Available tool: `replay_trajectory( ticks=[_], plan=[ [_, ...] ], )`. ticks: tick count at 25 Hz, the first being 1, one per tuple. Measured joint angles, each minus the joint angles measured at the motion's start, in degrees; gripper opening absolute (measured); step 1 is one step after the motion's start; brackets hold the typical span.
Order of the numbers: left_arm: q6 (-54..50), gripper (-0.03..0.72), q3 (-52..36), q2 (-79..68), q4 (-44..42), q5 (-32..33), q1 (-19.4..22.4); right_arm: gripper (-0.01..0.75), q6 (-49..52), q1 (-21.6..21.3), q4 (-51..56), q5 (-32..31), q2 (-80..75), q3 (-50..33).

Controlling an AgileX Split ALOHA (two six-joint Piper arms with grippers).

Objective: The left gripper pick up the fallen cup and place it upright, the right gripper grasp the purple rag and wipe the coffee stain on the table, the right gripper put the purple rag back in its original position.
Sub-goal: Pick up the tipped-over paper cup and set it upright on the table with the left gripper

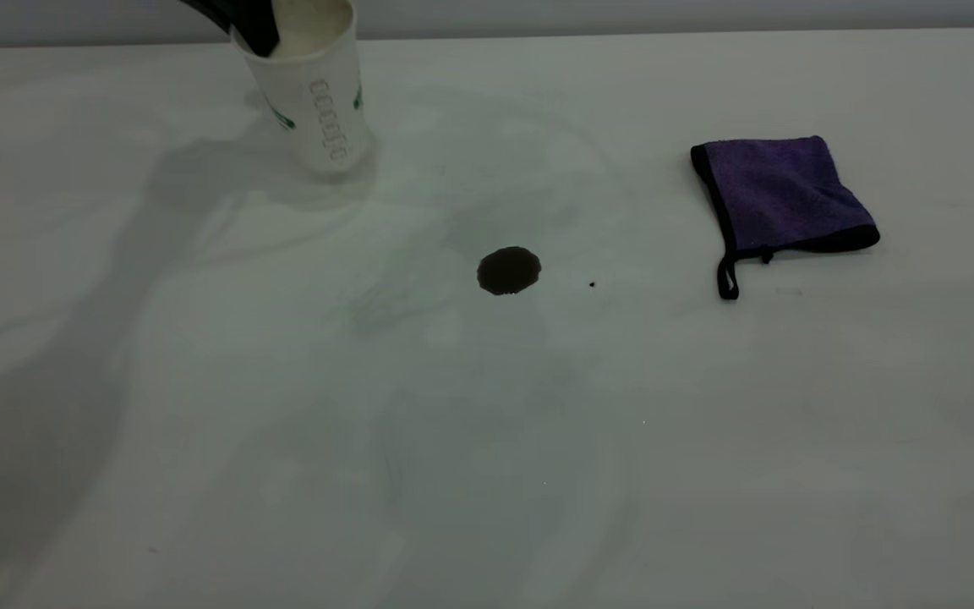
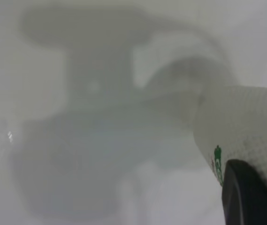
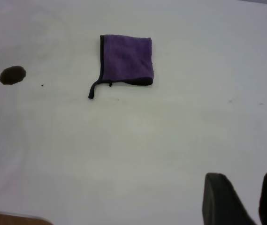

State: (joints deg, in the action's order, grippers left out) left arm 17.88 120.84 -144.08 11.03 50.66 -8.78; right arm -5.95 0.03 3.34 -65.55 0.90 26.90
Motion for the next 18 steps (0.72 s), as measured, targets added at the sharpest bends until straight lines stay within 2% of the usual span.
replay_trajectory(
  ticks=[8, 11, 14, 18],
  plan=[
    [0.81, 0.041, 0.00, -3.36, 2.98, -3.08, 0.00, 0.238, 0.00, 0.00, 0.00, 0.00, 0.00, 0.00],
    [1.33, 0.093, 0.00, -3.37, 3.96, -3.50, 0.00, 0.238, 0.00, 0.00, 0.00, 0.00, 0.00, 0.00],
    [2.66, 0.215, 0.00, -3.37, 4.08, -3.71, 0.00, 0.238, 0.00, 0.00, 0.00, 0.00, 0.00, 0.00],
    [4.01, 0.445, 0.76, -3.11, 4.08, -1.94, 0.00, 0.238, 0.00, 0.00, 0.00, 0.00, 0.00, 0.00]
  ],
)
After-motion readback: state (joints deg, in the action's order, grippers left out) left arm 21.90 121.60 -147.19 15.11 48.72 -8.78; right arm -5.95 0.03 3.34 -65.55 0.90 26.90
